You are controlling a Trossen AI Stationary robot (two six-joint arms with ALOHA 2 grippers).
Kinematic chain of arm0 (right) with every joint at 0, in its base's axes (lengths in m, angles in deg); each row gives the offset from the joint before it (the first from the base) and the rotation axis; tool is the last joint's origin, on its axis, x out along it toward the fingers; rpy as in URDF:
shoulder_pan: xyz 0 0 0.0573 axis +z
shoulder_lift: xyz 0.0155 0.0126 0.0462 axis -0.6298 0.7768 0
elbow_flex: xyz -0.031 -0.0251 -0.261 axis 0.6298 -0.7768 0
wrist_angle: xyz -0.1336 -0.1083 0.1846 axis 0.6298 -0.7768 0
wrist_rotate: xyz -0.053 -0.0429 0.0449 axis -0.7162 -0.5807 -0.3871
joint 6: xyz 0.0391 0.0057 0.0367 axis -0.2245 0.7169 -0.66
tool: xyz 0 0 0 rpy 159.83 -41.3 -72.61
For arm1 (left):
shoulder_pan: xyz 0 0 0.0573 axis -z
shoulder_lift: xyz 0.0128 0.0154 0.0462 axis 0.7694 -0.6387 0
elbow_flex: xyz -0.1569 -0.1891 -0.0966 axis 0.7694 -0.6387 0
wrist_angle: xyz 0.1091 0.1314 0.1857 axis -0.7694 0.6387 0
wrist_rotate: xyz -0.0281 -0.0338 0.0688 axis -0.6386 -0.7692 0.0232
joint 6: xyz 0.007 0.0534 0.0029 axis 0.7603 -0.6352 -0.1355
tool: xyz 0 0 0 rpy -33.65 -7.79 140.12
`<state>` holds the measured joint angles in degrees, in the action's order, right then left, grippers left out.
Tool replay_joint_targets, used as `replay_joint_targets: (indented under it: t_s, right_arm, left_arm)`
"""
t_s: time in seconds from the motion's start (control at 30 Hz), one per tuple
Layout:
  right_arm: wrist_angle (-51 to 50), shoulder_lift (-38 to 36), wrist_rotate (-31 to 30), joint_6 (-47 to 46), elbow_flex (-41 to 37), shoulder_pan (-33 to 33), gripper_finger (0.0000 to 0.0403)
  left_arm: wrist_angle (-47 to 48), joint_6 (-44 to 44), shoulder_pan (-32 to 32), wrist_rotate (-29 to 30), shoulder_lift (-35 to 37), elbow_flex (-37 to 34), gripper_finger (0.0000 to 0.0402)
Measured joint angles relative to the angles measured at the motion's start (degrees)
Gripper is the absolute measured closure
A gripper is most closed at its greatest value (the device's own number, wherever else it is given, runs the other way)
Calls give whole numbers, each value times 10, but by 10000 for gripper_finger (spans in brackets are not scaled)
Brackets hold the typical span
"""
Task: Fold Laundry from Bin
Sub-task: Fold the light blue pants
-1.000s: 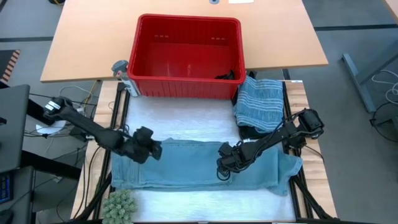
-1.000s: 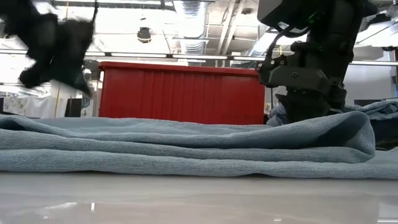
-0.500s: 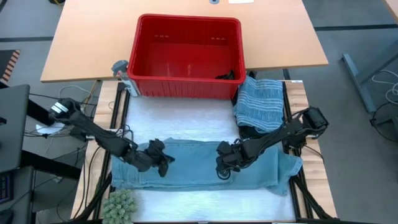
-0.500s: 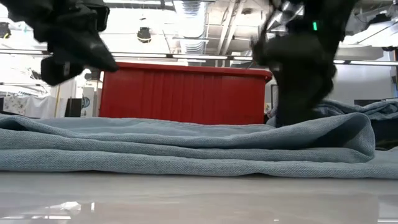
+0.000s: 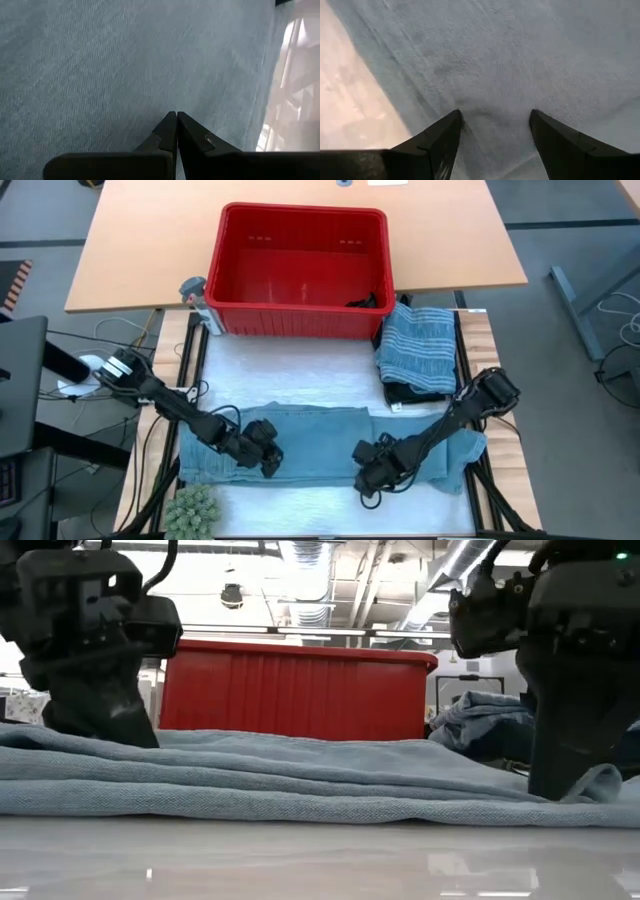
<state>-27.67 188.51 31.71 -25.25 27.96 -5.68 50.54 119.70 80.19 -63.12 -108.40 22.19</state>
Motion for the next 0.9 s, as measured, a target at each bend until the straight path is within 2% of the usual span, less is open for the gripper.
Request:
replay_joint_targets:
  t_s: [0.13,0.23,0.33,0.47,0.6,0.7,0.77,0.83,0.9]
  right_arm:
    - [9,26,32,-8,2,12,133]
    - [5,10,35,-1,1,23,133]
    - [-7,-31,27,25,-4,35,133]
    - [-47,-119,-37,25,-1,52,133]
    - [-158,-168,-60,-78,-2,68,133]
    - [-288,-183,-54,-281,-2,86,133]
    - [-340,-179,-38,-388,-3,110,133]
    - [-334,-178,-34,-428,-3,139,133]
    - [-305,-179,-40,-414,-3,166,133]
  left_arm:
    - [6,-4,0,-4,-5,0,401]
    - [14,-19,-3,-3,-4,0,401]
    - [25,-16,-3,2,-4,0,401]
    - [38,-14,-3,8,-4,0,401]
    - [48,-12,-3,14,-4,0,401]
    - [84,-6,-3,24,-4,1,401]
    - [109,2,-3,26,-4,1,401]
    - [129,5,-3,28,-4,1,401]
    - [141,2,-3,31,-4,1,401]
